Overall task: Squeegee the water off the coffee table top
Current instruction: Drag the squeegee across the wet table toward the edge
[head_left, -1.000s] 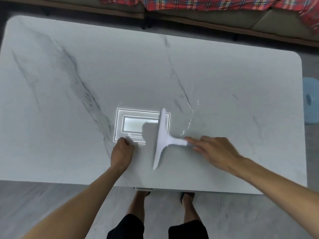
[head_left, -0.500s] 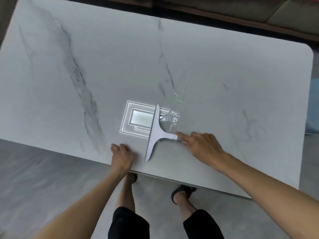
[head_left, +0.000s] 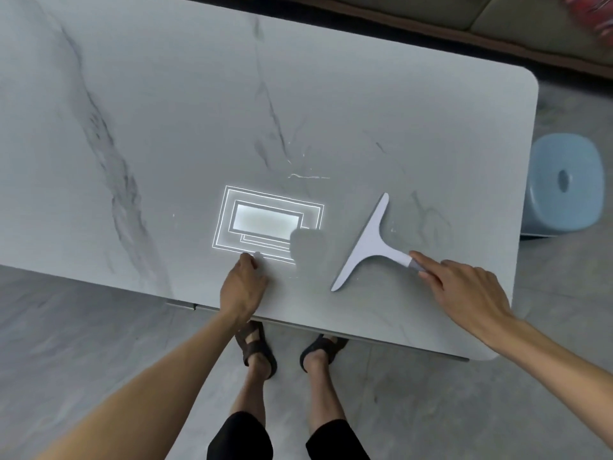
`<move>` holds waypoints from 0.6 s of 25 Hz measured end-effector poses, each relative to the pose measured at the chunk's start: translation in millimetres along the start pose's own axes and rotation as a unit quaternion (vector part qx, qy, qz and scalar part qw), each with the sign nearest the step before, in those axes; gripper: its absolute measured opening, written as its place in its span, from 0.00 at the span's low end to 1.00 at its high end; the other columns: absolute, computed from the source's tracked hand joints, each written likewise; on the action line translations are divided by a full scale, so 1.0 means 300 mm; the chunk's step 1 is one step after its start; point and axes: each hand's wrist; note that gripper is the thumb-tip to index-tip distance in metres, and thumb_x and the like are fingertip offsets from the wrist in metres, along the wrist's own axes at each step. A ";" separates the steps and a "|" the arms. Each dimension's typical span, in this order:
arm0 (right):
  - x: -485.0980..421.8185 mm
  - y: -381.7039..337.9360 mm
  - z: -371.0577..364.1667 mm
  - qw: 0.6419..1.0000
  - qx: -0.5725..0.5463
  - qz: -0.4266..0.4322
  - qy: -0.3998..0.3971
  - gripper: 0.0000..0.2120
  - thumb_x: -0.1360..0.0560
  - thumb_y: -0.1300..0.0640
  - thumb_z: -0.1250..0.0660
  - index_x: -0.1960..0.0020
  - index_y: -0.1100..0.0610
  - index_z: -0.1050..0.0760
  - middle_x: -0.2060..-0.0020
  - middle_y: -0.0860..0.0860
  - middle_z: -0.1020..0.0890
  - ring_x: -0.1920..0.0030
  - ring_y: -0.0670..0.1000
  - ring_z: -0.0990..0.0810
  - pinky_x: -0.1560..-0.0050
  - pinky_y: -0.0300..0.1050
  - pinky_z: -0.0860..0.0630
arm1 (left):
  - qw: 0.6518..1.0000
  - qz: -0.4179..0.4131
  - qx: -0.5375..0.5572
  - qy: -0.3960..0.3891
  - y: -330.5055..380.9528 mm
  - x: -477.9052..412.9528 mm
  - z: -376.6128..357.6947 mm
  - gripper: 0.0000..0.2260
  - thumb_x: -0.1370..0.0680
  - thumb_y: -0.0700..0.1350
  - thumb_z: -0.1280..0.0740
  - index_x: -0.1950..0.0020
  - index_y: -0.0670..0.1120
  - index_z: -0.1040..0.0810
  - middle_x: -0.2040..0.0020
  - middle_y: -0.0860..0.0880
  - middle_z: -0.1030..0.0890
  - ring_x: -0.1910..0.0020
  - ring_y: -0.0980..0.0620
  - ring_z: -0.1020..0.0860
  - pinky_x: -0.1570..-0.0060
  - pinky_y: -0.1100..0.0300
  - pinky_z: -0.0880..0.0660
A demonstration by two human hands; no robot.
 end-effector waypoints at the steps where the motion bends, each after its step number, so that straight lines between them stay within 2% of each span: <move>1: 0.008 -0.044 0.007 1.000 -0.014 0.014 -0.002 0.20 0.21 0.45 0.46 0.29 0.38 0.35 0.65 0.47 0.22 0.69 0.54 0.23 0.71 0.45 0.29 | 0.999 0.005 0.014 0.032 -0.015 0.005 0.020 0.08 0.26 0.42 0.36 0.51 0.47 0.33 0.53 0.44 0.21 0.60 0.44 0.25 0.62 0.54 0.30; 5: -0.044 -0.339 -0.052 0.989 -0.077 0.125 0.011 0.19 0.22 0.45 0.39 0.32 0.38 0.36 0.65 0.48 0.21 0.69 0.55 0.21 0.71 0.45 0.28 | 0.992 0.037 0.054 0.109 -0.124 -0.006 0.122 0.06 0.24 0.41 0.34 0.51 0.46 0.30 0.57 0.44 0.20 0.62 0.45 0.23 0.64 0.54 0.27; 9: -0.112 -0.617 -0.161 0.969 -0.074 0.231 -0.041 0.16 0.20 0.46 0.43 0.33 0.39 0.37 0.65 0.51 0.23 0.70 0.56 0.22 0.72 0.46 0.30 | 0.992 0.058 0.003 0.108 -0.223 -0.018 0.174 0.05 0.21 0.45 0.39 0.47 0.46 0.32 0.57 0.45 0.21 0.62 0.44 0.24 0.63 0.53 0.29; 12: -0.117 -0.580 -0.194 0.971 -0.048 0.231 -0.035 0.16 0.20 0.48 0.41 0.33 0.40 0.33 0.64 0.51 0.23 0.70 0.56 0.23 0.72 0.44 0.36 | 0.999 0.036 -0.005 0.034 -0.225 -0.012 0.139 0.10 0.23 0.42 0.38 0.44 0.45 0.34 0.54 0.45 0.24 0.59 0.44 0.26 0.63 0.55 0.32; 15: -0.074 -0.379 -0.167 0.982 -0.017 0.188 -0.025 0.16 0.21 0.48 0.39 0.35 0.37 0.33 0.66 0.49 0.24 0.69 0.55 0.22 0.72 0.42 0.38 | 0.999 0.042 0.011 -0.031 -0.171 -0.001 0.076 0.12 0.26 0.41 0.37 0.44 0.45 0.34 0.51 0.44 0.24 0.58 0.43 0.26 0.62 0.55 0.32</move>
Point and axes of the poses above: each hand's wrist, its own x-axis away from the middle knuckle, its own z-axis out of the back of the hand, y = z × x
